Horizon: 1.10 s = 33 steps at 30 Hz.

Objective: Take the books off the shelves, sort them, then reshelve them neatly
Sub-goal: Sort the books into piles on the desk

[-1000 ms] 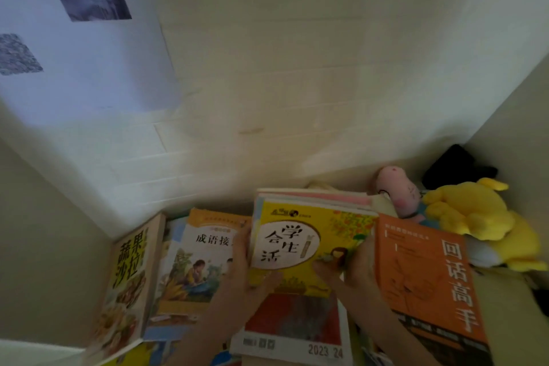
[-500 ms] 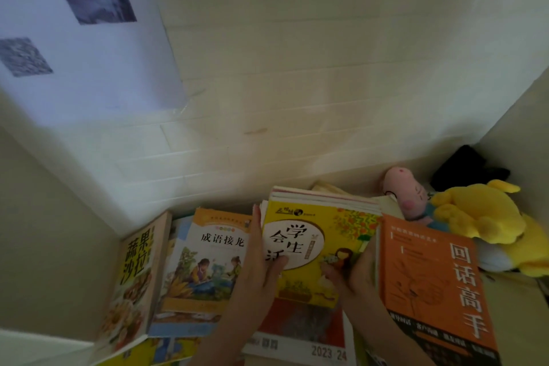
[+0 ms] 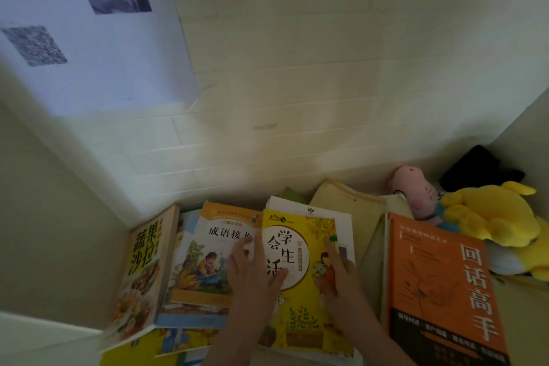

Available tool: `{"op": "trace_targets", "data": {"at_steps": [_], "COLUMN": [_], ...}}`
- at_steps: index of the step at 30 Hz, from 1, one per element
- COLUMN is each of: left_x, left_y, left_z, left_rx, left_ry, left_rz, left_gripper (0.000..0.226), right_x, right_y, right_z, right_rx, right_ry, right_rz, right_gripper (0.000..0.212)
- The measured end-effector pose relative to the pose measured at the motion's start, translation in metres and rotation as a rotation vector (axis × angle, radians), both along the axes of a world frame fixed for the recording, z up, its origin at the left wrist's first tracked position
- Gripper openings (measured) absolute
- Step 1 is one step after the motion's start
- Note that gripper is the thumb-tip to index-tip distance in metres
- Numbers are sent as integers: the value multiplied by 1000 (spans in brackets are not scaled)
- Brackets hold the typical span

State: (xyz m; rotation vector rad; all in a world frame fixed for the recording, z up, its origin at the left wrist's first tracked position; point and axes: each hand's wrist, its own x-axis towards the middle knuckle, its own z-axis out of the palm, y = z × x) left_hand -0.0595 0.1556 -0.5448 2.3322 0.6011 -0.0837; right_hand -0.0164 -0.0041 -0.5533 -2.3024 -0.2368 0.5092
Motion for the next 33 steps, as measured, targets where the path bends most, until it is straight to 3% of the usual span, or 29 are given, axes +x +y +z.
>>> {"op": "trace_targets", "data": {"at_steps": [3, 5, 8, 11, 15, 22, 26, 31, 33], "left_x": [6, 4, -7, -19, -23, -16, -5, 7, 3], "left_y": [13, 21, 49, 96, 128, 122, 125, 121, 121], "left_z": [-7, -6, -5, -12, -18, -28, -20, -10, -2], "left_rx": [-105, -97, -58, 51, -86, 1, -234, -227, -320], "left_ry": [41, 66, -52, -50, 28, 8, -172, -119, -135], "left_rz": [-16, -16, 117, 194, 263, 243, 227, 46, 56], "left_gripper": [89, 95, 82, 76, 80, 80, 81, 63, 62], "right_x": [-2, -3, -1, 3, 1, -2, -3, -3, -3], "right_y": [-1, -1, -5, -9, -9, -10, -11, -10, -11], "right_z": [-1, -5, -3, 2, 0, -4, -6, -6, -7], "right_rx": [75, 22, -93, -36, 16, 100, 126, 115, 114], "right_ry": [-21, -46, -107, -75, -26, 35, 62, 35, 44], "right_rz": [-26, -13, 14, -35, -57, -33, -31, -19, -15], "right_gripper": [69, 63, 64, 67, 63, 54, 55, 59, 60]}}
